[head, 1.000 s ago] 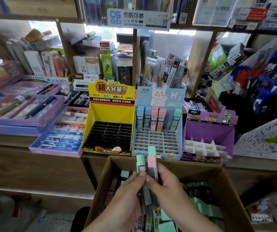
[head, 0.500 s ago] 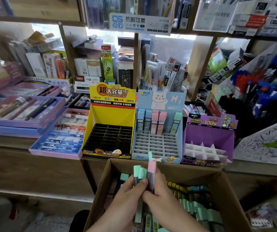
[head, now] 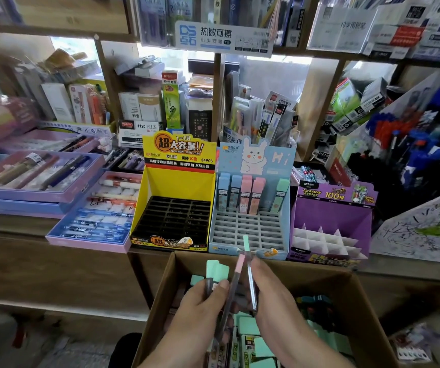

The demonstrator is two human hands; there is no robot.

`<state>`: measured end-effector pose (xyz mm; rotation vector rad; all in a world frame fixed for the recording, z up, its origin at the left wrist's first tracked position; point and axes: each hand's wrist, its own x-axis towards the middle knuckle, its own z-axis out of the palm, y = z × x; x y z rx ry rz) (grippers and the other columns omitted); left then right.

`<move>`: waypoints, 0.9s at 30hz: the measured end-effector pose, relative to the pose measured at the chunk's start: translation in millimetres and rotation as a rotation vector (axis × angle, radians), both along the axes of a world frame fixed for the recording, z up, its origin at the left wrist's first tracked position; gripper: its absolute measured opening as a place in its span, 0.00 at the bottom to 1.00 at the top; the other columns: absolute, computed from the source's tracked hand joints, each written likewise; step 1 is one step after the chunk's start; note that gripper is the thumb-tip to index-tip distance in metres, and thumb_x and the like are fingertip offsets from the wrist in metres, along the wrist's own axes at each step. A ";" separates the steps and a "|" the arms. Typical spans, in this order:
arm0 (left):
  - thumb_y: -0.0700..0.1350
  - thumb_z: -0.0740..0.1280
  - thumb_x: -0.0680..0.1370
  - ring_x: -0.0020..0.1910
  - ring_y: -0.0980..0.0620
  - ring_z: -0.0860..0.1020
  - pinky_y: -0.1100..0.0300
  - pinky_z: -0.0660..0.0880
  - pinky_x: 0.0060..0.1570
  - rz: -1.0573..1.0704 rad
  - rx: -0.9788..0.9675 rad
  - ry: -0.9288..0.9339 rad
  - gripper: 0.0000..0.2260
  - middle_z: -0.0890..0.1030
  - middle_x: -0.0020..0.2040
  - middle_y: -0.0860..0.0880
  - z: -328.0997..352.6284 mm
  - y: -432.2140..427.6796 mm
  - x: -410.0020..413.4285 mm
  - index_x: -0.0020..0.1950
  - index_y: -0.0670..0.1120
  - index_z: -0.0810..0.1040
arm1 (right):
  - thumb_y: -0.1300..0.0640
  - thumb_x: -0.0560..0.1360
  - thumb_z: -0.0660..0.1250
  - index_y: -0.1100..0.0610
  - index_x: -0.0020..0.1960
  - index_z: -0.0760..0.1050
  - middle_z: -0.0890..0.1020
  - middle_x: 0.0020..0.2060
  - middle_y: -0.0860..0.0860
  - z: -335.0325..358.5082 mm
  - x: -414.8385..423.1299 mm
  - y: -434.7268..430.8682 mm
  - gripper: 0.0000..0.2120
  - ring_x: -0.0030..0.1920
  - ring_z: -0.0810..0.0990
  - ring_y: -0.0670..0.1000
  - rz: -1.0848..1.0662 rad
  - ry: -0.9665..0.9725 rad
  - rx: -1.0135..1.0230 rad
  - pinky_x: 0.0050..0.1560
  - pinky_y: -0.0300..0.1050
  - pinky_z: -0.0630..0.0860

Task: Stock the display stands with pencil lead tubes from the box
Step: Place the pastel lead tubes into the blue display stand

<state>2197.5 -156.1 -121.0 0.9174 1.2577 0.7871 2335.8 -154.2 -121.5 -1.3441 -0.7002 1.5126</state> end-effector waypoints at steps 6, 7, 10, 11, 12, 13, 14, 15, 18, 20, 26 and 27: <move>0.49 0.65 0.83 0.27 0.48 0.79 0.59 0.74 0.26 0.080 -0.124 -0.160 0.13 0.82 0.34 0.42 3.0 6.3 -7.0 0.53 0.41 0.82 | 0.55 0.83 0.65 0.54 0.55 0.83 0.86 0.49 0.57 6.4 18.6 -3.2 0.08 0.50 0.84 0.50 0.063 -0.100 0.072 0.57 0.55 0.82; 0.49 0.65 0.83 0.27 0.47 0.78 0.59 0.73 0.26 0.084 -0.139 -0.192 0.13 0.81 0.34 0.42 3.5 6.9 -8.6 0.53 0.41 0.82 | 0.56 0.82 0.67 0.51 0.52 0.84 0.85 0.45 0.54 7.5 22.2 -3.5 0.07 0.46 0.82 0.48 0.074 -0.154 0.095 0.51 0.47 0.82; 0.50 0.66 0.83 0.26 0.46 0.77 0.59 0.71 0.27 0.100 -0.156 -0.237 0.13 0.81 0.35 0.41 3.9 8.9 -13.0 0.53 0.40 0.83 | 0.60 0.81 0.69 0.51 0.51 0.85 0.86 0.41 0.50 13.7 31.4 -2.8 0.08 0.40 0.83 0.49 0.061 -0.243 0.151 0.43 0.38 0.79; 0.50 0.67 0.82 0.26 0.46 0.77 0.59 0.71 0.27 0.101 -0.156 -0.243 0.13 0.81 0.35 0.41 3.8 9.5 -14.4 0.53 0.40 0.83 | 0.62 0.80 0.70 0.52 0.53 0.84 0.87 0.43 0.51 15.8 34.1 -1.5 0.07 0.42 0.86 0.50 0.056 -0.266 0.169 0.43 0.39 0.79; 0.50 0.68 0.81 0.26 0.46 0.76 0.58 0.71 0.28 0.098 -0.159 -0.252 0.14 0.80 0.36 0.40 3.8 10.5 -16.1 0.52 0.40 0.84 | 0.62 0.79 0.70 0.53 0.55 0.82 0.88 0.44 0.52 18.6 36.3 -0.1 0.07 0.44 0.87 0.51 0.053 -0.295 0.189 0.44 0.40 0.80; 0.51 0.69 0.80 0.27 0.45 0.76 0.57 0.71 0.28 0.090 -0.160 -0.262 0.14 0.80 0.36 0.40 4.1 11.6 -17.9 0.52 0.40 0.84 | 0.62 0.79 0.71 0.54 0.56 0.80 0.88 0.45 0.52 21.5 38.6 1.6 0.07 0.46 0.88 0.52 0.055 -0.316 0.217 0.46 0.42 0.80; 0.52 0.70 0.80 0.27 0.45 0.75 0.56 0.71 0.29 0.077 -0.156 -0.272 0.14 0.79 0.36 0.40 4.5 12.6 -19.5 0.51 0.40 0.83 | 0.62 0.78 0.72 0.55 0.56 0.79 0.88 0.46 0.52 24.3 41.1 3.0 0.08 0.47 0.88 0.52 0.061 -0.332 0.240 0.49 0.43 0.80; 0.52 0.71 0.79 0.28 0.45 0.75 0.56 0.71 0.29 0.062 -0.144 -0.278 0.15 0.78 0.36 0.41 4.8 13.4 -21.3 0.51 0.40 0.82 | 0.61 0.78 0.72 0.55 0.55 0.78 0.89 0.46 0.51 26.4 43.7 5.1 0.07 0.48 0.88 0.51 0.068 -0.345 0.264 0.52 0.44 0.79; 0.50 0.72 0.77 0.28 0.45 0.74 0.56 0.71 0.28 0.018 -0.091 -0.265 0.13 0.77 0.35 0.42 6.7 14.2 -23.9 0.49 0.40 0.80 | 0.60 0.78 0.73 0.55 0.57 0.77 0.89 0.47 0.51 33.6 51.9 11.7 0.09 0.50 0.88 0.50 0.089 -0.397 0.325 0.58 0.53 0.80; 0.48 0.73 0.74 0.28 0.45 0.74 0.57 0.71 0.27 -0.007 -0.053 -0.253 0.12 0.77 0.36 0.41 8.1 14.5 -23.9 0.48 0.39 0.80 | 0.62 0.79 0.71 0.53 0.60 0.74 0.89 0.49 0.52 38.3 58.2 17.3 0.12 0.52 0.88 0.52 0.114 -0.414 0.400 0.57 0.57 0.82; 0.44 0.72 0.75 0.29 0.44 0.73 0.56 0.70 0.28 -0.050 -0.006 -0.229 0.12 0.77 0.37 0.40 6.5 16.9 -23.4 0.51 0.37 0.78 | 0.67 0.79 0.68 0.47 0.60 0.74 0.85 0.49 0.47 56.4 76.5 37.8 0.18 0.50 0.88 0.52 0.145 -0.542 0.556 0.48 0.48 0.85; 0.45 0.73 0.74 0.29 0.44 0.74 0.56 0.70 0.28 -0.058 -0.004 -0.232 0.13 0.77 0.38 0.40 6.0 17.5 -23.8 0.51 0.37 0.78 | 0.65 0.81 0.67 0.47 0.59 0.75 0.85 0.48 0.47 58.9 78.7 42.3 0.14 0.49 0.88 0.52 0.135 -0.567 0.564 0.46 0.49 0.86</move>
